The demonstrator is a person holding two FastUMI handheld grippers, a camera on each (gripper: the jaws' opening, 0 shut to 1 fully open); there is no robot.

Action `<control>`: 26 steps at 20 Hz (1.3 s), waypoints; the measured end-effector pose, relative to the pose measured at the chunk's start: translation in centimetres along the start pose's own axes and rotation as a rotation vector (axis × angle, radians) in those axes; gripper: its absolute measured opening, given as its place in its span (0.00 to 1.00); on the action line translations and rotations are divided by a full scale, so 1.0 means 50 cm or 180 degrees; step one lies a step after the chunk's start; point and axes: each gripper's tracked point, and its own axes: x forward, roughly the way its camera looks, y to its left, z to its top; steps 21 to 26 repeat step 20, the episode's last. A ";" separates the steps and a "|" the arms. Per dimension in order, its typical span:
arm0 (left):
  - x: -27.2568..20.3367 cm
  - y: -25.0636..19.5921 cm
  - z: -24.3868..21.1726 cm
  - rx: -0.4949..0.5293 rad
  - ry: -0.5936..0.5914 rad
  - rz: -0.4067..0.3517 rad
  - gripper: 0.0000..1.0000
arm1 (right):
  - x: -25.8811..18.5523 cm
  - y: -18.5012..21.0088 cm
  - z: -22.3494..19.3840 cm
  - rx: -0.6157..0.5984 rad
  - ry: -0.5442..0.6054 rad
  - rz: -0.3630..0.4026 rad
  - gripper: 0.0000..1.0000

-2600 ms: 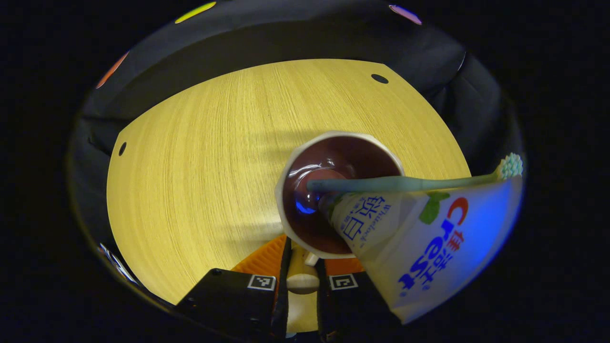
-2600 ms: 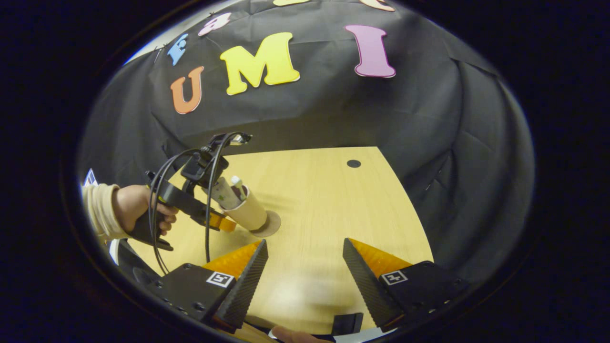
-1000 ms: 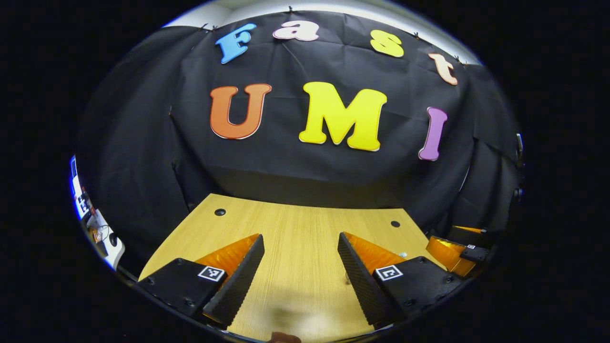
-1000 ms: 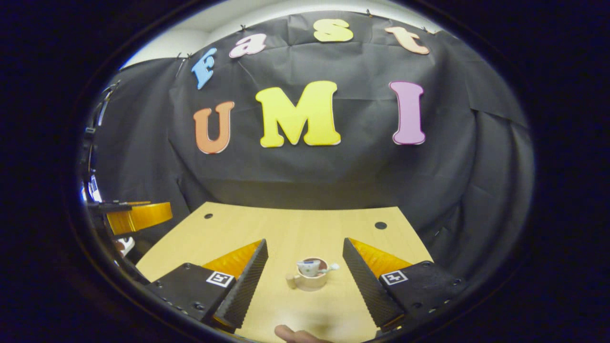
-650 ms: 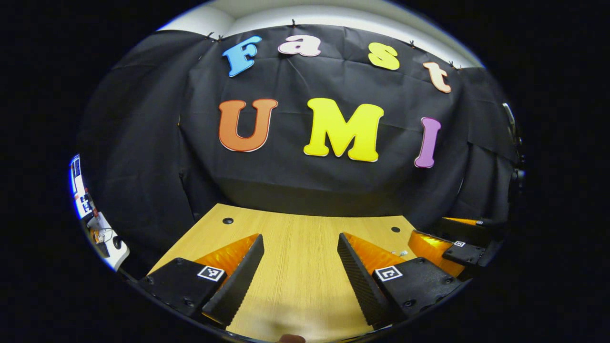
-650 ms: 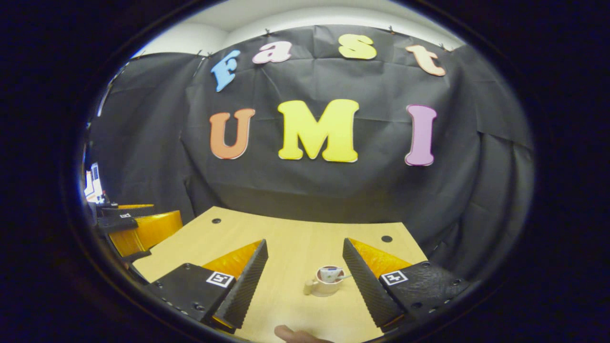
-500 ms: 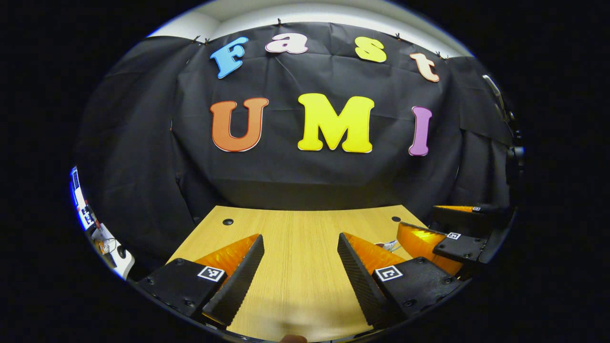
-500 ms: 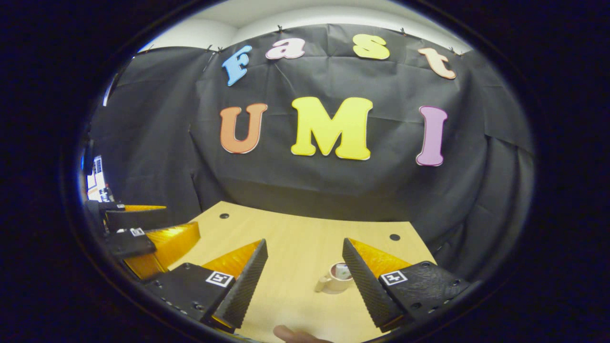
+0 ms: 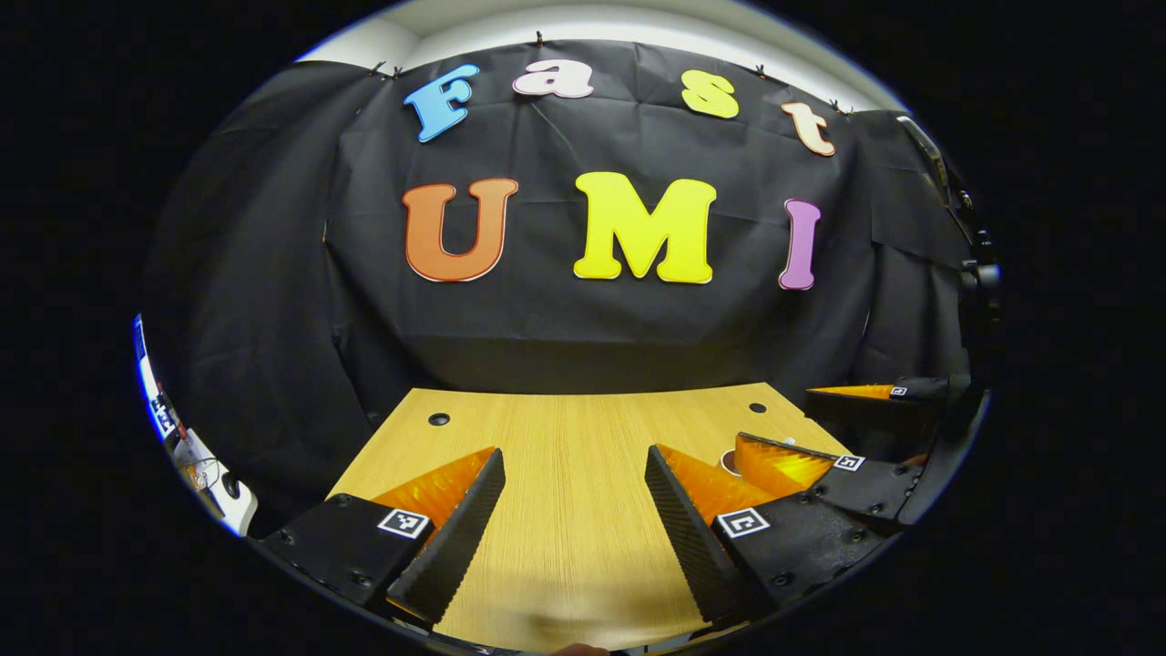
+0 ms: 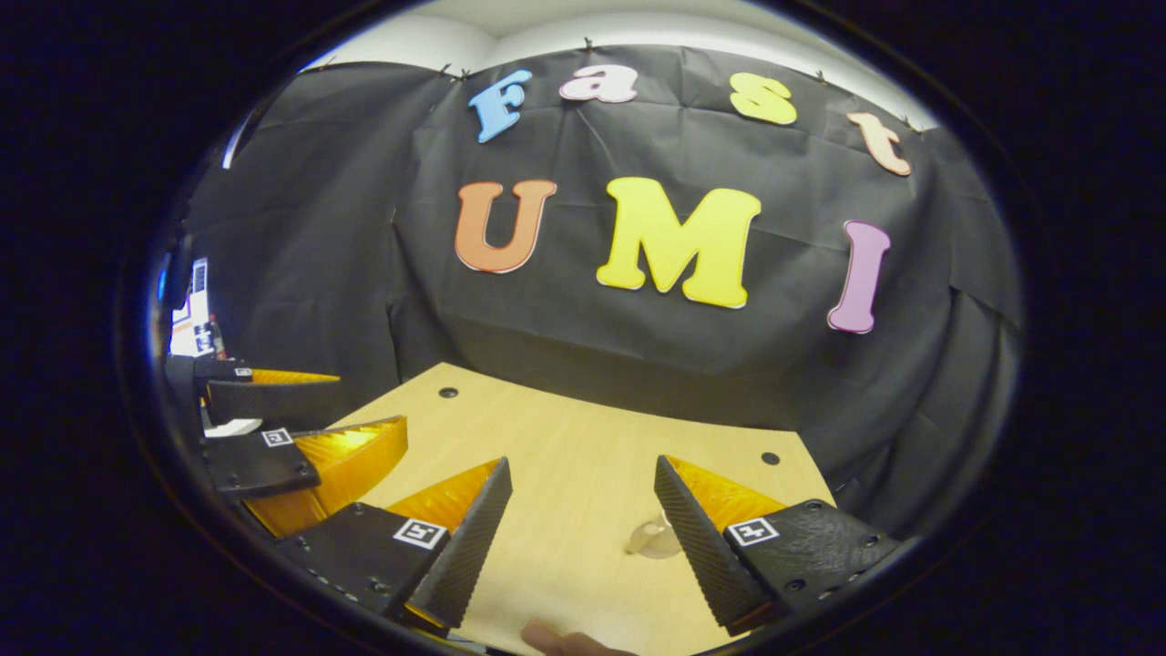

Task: Put the toothbrush and toothpaste on the desktop into the cup, then pick up the cup and place it on the coaster on the desktop.

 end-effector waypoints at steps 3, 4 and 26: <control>-0.002 0.013 -0.007 -0.0005 -0.0010 0.0001 0.98 | -0.001 0.020 -0.005 -0.0068 0.0020 0.0015 0.94; -0.001 0.015 -0.009 -0.0009 -0.0010 -0.0003 0.98 | -0.001 0.022 -0.007 -0.0084 0.0023 0.0010 0.94; -0.001 0.012 -0.039 0.0020 0.0124 -0.0083 0.98 | -0.012 0.020 -0.050 -0.0098 0.0169 -0.0067 0.93</control>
